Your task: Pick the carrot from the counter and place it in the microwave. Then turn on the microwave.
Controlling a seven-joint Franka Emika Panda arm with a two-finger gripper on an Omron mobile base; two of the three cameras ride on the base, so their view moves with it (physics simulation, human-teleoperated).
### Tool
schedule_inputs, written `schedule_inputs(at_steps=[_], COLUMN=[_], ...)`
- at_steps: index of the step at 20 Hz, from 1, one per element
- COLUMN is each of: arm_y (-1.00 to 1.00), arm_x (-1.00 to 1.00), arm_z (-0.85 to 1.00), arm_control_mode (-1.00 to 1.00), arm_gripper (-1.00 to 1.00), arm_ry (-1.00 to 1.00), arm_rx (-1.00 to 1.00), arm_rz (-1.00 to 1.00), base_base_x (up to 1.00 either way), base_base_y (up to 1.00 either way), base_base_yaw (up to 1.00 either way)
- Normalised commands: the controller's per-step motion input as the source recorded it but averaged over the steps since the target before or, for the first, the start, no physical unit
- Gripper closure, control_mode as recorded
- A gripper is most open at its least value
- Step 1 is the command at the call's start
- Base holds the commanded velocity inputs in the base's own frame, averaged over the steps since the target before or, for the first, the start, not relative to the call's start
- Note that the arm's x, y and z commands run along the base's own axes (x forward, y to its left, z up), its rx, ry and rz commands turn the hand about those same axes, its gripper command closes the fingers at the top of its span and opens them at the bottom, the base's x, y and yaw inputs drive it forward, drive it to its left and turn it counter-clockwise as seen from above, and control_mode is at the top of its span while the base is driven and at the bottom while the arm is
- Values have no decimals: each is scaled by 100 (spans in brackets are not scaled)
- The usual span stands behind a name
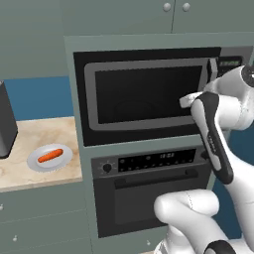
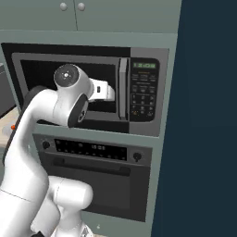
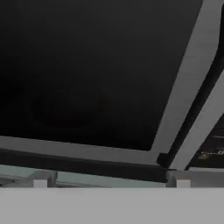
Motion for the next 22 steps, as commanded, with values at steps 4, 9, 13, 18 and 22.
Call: schedule_inputs(at_steps=[4, 9, 13, 18, 22], arm_y=[-42, -38, -36, -27, -12], arm_x=[-1, 0, 0, 0, 1], arm_z=[30, 24, 11, 1, 0], arm_control_mode=[-100, -100, -100, -100, -100], arm_gripper=[-100, -100, -100, -100, -100], arm_ry=[-30, -29, -24, -18, -16], arm_rx=[0, 1, 2, 1, 0], arm_rz=[0, 0, 0, 0, 0], base_base_x=[0, 0, 0, 0, 0], base_base_y=[0, 0, 0, 0, 0], base_base_yaw=[0, 0, 0, 0, 0])
